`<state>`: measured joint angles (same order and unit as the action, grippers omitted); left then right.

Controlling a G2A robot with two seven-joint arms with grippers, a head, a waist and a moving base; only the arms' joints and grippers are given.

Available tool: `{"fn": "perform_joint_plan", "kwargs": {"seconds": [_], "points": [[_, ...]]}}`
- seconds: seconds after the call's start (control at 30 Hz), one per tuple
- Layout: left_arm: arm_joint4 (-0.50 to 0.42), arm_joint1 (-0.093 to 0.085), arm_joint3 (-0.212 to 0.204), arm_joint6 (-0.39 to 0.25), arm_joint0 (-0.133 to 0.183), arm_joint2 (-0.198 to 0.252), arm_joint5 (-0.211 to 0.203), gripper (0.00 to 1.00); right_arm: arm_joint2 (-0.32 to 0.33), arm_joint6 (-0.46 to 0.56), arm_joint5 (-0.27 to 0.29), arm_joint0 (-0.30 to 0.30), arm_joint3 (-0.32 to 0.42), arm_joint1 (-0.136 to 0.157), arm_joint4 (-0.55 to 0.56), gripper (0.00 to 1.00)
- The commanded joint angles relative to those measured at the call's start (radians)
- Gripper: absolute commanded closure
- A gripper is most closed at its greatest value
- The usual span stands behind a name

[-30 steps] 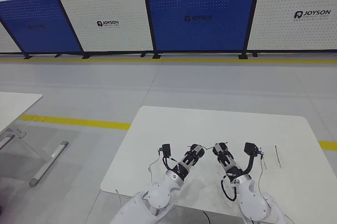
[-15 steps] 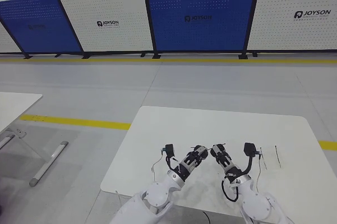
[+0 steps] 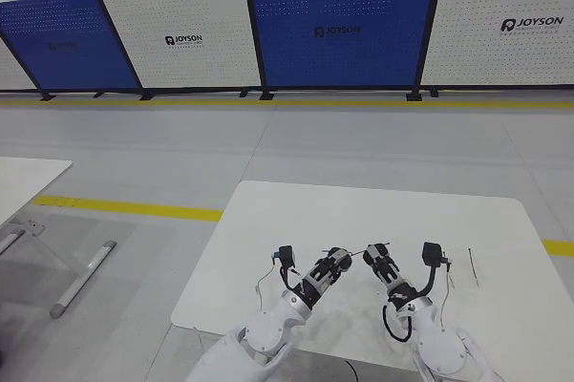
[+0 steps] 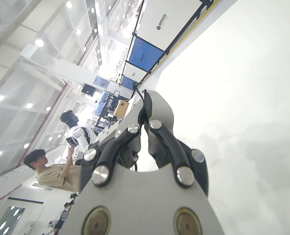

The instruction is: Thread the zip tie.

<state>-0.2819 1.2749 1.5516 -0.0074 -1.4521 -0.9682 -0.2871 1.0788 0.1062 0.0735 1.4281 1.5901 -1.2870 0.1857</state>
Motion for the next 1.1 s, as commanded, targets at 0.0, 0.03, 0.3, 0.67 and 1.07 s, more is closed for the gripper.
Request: {"fn": "perform_joint_plan", "kwargs": {"seconds": [0.0, 0.03, 0.3, 0.67, 1.07], "points": [[0.002, 0.001, 0.0, 0.0, -0.001, 0.0, 0.001, 1.0, 0.003, -0.005, -0.003, 0.002, 0.001, 0.0, 0.007, 1.0], [0.002, 0.001, 0.0, 0.0, -0.001, 0.0, 0.001, 1.0, 0.004, -0.008, -0.007, 0.003, 0.002, -0.001, 0.011, 1.0], [0.015, 0.004, -0.005, 0.008, -0.003, -0.005, -0.007, 1.0, 0.003, -0.027, -0.023, 0.007, 0.005, -0.005, 0.035, 0.69], [0.044, 0.009, -0.01, 0.038, -0.006, -0.006, -0.015, 1.0, -0.007, -0.069, -0.007, 0.03, 0.027, -0.005, 0.17, 0.73], [0.042, 0.014, -0.011, 0.025, -0.005, -0.006, -0.014, 1.0, -0.003, -0.075, 0.024, 0.044, 0.032, -0.006, 0.225, 1.0]]}}
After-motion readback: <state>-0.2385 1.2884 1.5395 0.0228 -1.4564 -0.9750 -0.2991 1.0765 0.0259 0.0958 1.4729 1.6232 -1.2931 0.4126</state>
